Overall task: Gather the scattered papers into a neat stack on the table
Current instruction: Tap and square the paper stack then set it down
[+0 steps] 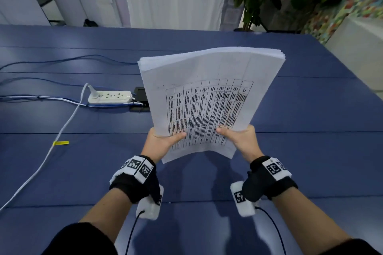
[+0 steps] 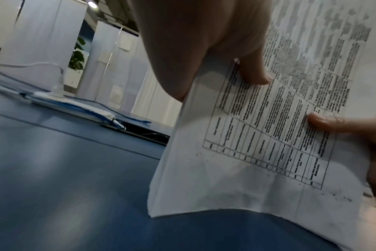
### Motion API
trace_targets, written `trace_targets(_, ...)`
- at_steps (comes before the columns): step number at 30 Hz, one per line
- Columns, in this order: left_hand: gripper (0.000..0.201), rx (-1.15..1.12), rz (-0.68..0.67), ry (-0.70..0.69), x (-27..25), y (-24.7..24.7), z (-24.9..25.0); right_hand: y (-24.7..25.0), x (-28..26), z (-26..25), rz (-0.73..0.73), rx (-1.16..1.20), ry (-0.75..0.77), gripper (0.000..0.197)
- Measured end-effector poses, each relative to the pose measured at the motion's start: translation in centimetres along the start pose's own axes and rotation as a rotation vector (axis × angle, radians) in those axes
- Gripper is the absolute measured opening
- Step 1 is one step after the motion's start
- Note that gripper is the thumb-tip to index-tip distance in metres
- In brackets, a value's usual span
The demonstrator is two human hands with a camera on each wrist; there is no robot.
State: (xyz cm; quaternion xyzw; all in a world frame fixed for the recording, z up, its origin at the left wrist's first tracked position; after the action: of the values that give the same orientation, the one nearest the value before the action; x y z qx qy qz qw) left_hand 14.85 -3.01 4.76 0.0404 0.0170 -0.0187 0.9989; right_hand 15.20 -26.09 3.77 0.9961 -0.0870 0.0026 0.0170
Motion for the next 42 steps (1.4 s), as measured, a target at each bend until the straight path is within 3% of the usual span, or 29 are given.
trace_targets(7, 0.026, -0.009, 0.028, -0.006, 0.0, 0.6, -0.9, 0.2, -0.3, 0.0, -0.061, -0.032, 0.068, 0.018)
trace_targets(13, 0.023, 0.057, -0.018, 0.163, -0.7, 0.3, -5.0, 0.1, -1.6, 3.7, -0.082, -0.094, -0.037, 0.028)
trace_targets(20, 0.02, 0.059, -0.043, 0.2, -0.9, 1.0, -3.1, 0.2, -1.8, 0.5, -0.216, -0.147, -0.089, 0.021)
trace_targets(30, 0.033, 0.15, -0.24, 0.466, -6.7, -0.3, -6.1, 3.0, -10.1, 3.5, -0.185, -0.082, -0.363, 0.016)
trace_targets(34, 0.016, 0.145, -0.25, 0.607, -9.4, -0.9, -7.5, 3.4, -13.5, 5.9, -0.164, -0.08, -0.479, 0.019)
trace_targets(39, 0.055, 0.205, -0.165, 0.71, -11.5, -1.0, -9.9, 3.3, -14.9, 7.5, -0.19, -0.133, -0.559, 0.023)
trace_targets(42, 0.053, 0.22, -0.135, 0.741, -12.6, -1.5, -9.8, 3.2, -14.7, 7.4, -0.203, -0.218, -0.538, 0.025)
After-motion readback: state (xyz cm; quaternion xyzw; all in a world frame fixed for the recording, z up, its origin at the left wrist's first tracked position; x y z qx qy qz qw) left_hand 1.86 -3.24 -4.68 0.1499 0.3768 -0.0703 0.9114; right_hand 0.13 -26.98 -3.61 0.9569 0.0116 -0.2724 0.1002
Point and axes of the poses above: each hand's wrist, its own x-axis towards the middle knuckle, its own y-axis out of the back of the hand, z = x × y, the point moved 5 cm from there along x, towards the middle knuckle, and after that the axes turned 4 degrees about y, right-handed, at the moved point
